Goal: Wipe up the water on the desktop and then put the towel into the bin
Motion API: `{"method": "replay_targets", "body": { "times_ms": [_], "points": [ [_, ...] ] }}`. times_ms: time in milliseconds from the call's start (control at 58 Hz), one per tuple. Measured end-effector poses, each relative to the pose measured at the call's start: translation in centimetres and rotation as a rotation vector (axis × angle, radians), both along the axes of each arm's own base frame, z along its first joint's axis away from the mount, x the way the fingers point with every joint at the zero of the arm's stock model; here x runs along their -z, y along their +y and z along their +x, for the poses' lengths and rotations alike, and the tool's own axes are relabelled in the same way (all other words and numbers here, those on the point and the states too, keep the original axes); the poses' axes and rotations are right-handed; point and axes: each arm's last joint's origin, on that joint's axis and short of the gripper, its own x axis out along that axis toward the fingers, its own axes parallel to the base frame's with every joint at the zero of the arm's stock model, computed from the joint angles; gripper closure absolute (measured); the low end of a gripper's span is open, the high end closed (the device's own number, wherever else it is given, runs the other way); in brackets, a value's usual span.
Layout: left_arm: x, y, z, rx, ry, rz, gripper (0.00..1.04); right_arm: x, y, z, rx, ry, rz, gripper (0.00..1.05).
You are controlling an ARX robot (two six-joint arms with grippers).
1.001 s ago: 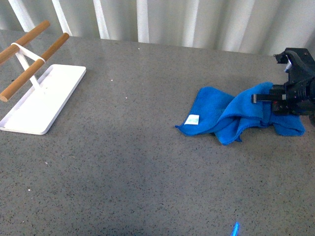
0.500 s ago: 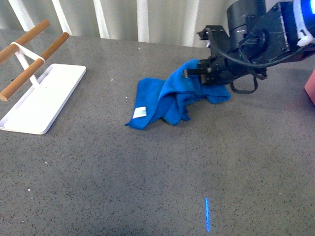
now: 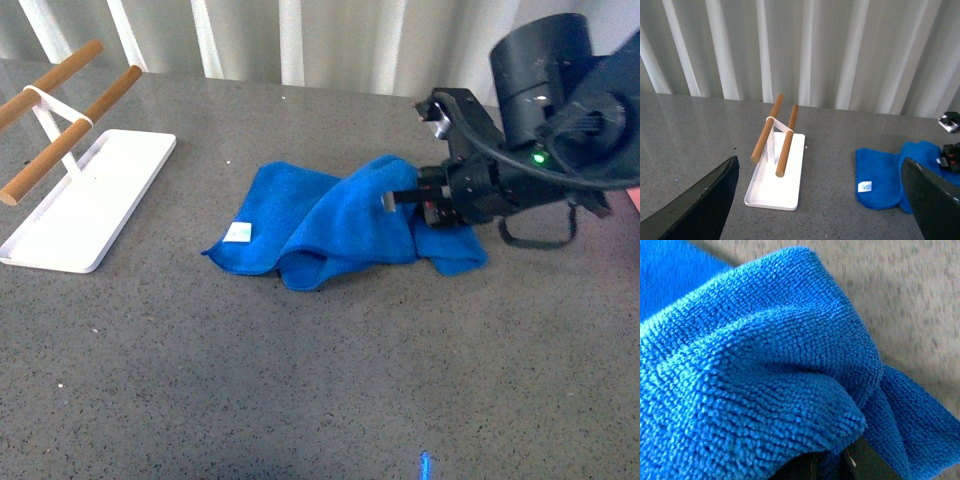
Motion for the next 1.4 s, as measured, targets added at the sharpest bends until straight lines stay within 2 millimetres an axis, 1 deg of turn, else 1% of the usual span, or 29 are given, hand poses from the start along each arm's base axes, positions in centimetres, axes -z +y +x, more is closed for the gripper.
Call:
{"method": "replay_targets", "body": {
  "times_ms": [52, 121, 207, 276, 414, 552, 673, 794, 932, 983, 1001, 1018, 1035, 1053, 1087, 1104, 1139, 1156, 1191, 1225, 1294, 1398],
  "points": [
    [0.0, 0.0, 0.0, 0.0, 0.0, 0.0, 0.07, -0.2, -1.1, -1.6, -0.001, 0.01, -0.012, 1.01],
    [0.0, 0.0, 0.0, 0.0, 0.0, 0.0, 0.07, -0.7, -2.5, -3.1, 0.005, 0.019, -0.024, 1.01],
    [0.0, 0.0, 0.0, 0.0, 0.0, 0.0, 0.07, -1.5, -4.1, -4.2, 0.023, 0.015, -0.035, 1.01],
    [0.0, 0.0, 0.0, 0.0, 0.0, 0.0, 0.07, -2.5, -5.6, -4.5, 0.047, -0.006, -0.045, 1.01],
    [0.0, 0.0, 0.0, 0.0, 0.0, 0.0, 0.07, -4.5, -8.2, -4.4, 0.085, -0.065, -0.078, 1.01],
    [0.0, 0.0, 0.0, 0.0, 0.0, 0.0, 0.07, -5.9, -10.4, -4.1, 0.122, -0.101, -0.111, 1.01],
    [0.0, 0.0, 0.0, 0.0, 0.0, 0.0, 0.07, -7.0, -10.7, -3.5, 0.117, -0.118, -0.117, 1.01],
    [0.0, 0.0, 0.0, 0.0, 0.0, 0.0, 0.07, -9.1, -10.1, -1.9, 0.1, -0.158, -0.112, 1.01],
    [0.0, 0.0, 0.0, 0.0, 0.0, 0.0, 0.07, -12.7, -9.2, 0.6, 0.119, -0.229, -0.127, 1.01],
    [0.0, 0.0, 0.0, 0.0, 0.0, 0.0, 0.07, -15.1, -9.1, 1.7, 0.145, -0.274, -0.135, 1.01],
    [0.0, 0.0, 0.0, 0.0, 0.0, 0.0, 0.07, -15.5, -9.1, 1.8, 0.149, -0.283, -0.135, 1.01],
    [0.0, 0.0, 0.0, 0.0, 0.0, 0.0, 0.07, -16.4, -9.1, 2.1, 0.156, -0.301, -0.137, 1.01],
    [0.0, 0.0, 0.0, 0.0, 0.0, 0.0, 0.07, -17.3, -9.2, 2.4, 0.166, -0.32, -0.141, 1.01],
    [0.0, 0.0, 0.0, 0.0, 0.0, 0.0, 0.07, -18.7, -9.4, 2.6, 0.182, -0.355, -0.148, 1.01],
    [0.0, 0.0, 0.0, 0.0, 0.0, 0.0, 0.07, -20.6, -9.8, 2.7, 0.202, -0.395, -0.152, 1.01],
    [0.0, 0.0, 0.0, 0.0, 0.0, 0.0, 0.07, -22.1, -10.2, 2.6, 0.215, -0.421, -0.154, 1.01],
    [0.0, 0.0, 0.0, 0.0, 0.0, 0.0, 0.07, -23.7, -10.9, 2.4, 0.24, -0.453, -0.167, 1.01],
    [0.0, 0.0, 0.0, 0.0, 0.0, 0.0, 0.07, -25.2, -11.5, 2.1, 0.269, -0.492, -0.196, 1.01],
    [0.0, 0.0, 0.0, 0.0, 0.0, 0.0, 0.07, -27.1, -12.7, 1.5, 0.318, -0.538, -0.239, 1.01],
    [0.0, 0.0, 0.0, 0.0, 0.0, 0.0, 0.07, -28.3, -13.8, 1.1, 0.358, -0.553, -0.268, 1.01],
    [0.0, 0.0, 0.0, 0.0, 0.0, 0.0, 0.07, -29.8, -16.4, 0.3, 0.458, -0.574, -0.325, 1.01],
    [0.0, 0.0, 0.0, 0.0, 0.0, 0.0, 0.07, -30.3, -19.6, -0.3, 0.578, -0.534, -0.36, 1.01]
  ]
}}
